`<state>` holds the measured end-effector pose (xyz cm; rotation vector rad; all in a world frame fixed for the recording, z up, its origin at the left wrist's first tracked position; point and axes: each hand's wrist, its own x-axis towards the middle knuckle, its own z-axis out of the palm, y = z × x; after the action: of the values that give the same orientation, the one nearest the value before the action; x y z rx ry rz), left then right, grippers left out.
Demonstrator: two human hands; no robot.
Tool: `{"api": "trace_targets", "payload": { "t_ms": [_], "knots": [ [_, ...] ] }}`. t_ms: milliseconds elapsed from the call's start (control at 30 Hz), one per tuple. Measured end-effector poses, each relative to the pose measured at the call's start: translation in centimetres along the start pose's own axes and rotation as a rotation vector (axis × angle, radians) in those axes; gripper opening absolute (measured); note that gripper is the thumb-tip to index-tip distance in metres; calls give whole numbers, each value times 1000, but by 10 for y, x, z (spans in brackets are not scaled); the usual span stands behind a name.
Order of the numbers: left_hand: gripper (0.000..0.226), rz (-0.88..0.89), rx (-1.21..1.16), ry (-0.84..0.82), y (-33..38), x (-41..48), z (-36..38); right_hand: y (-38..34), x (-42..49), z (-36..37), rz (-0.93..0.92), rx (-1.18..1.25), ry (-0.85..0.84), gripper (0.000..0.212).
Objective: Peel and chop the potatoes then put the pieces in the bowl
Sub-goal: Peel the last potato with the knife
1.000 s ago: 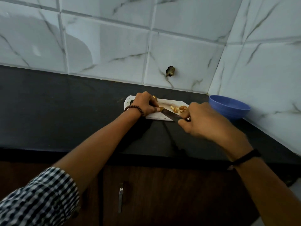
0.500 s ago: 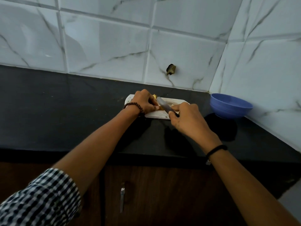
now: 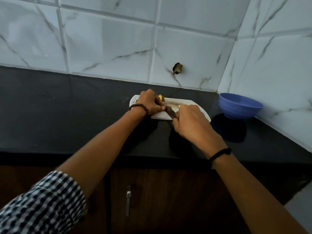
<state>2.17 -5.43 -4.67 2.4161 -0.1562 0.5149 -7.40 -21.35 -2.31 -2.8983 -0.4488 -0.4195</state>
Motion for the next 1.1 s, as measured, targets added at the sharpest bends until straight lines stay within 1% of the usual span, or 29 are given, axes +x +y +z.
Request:
{"api": "trace_targets", "payload": {
  "t_ms": [33, 133, 233, 300, 400, 500, 567, 633, 700, 767, 900, 1100],
  "knots": [
    [17, -2, -6, 1, -1, 0, 0, 0, -1, -3, 1, -7, -9, 8],
    [17, -10, -13, 1, 0, 0, 1, 5, -4, -12, 28, -15, -47, 13],
    [17, -22, -10, -25, 0, 0, 1, 12, -9, -30, 62, -18, -119, 28],
    [17, -27, -13, -47, 1, 0, 1, 17, -12, -43, 69, 27, -166, 29],
    [17, -29, -13, -86, 1, 1, -1, 25, -14, -47, 61, 99, -102, 23],
    [20, -13, -12, -107, -1, 2, -3, 26, -14, -37, 58, 124, -16, 23],
    [27, -24, -104, -59, -3, 5, -3, 22, -11, -28, 45, 130, 24, 24],
    [31, -55, -188, 40, -4, 5, -2, 16, -7, -17, 21, 143, 63, 26],
    [32, -70, -189, 139, -7, 8, -1, 11, -3, -6, -4, 165, 76, 27],
    [30, -82, -157, 190, -12, 11, 1, 9, 2, 2, -24, 151, 56, 28],
    [25, -74, -91, 182, -17, 13, 4, 21, 7, 4, 6, 111, 47, 31],
    [25, -45, -31, 179, -17, 12, 2, 59, 8, -5, 154, 128, 12, 42]
  ]
}}
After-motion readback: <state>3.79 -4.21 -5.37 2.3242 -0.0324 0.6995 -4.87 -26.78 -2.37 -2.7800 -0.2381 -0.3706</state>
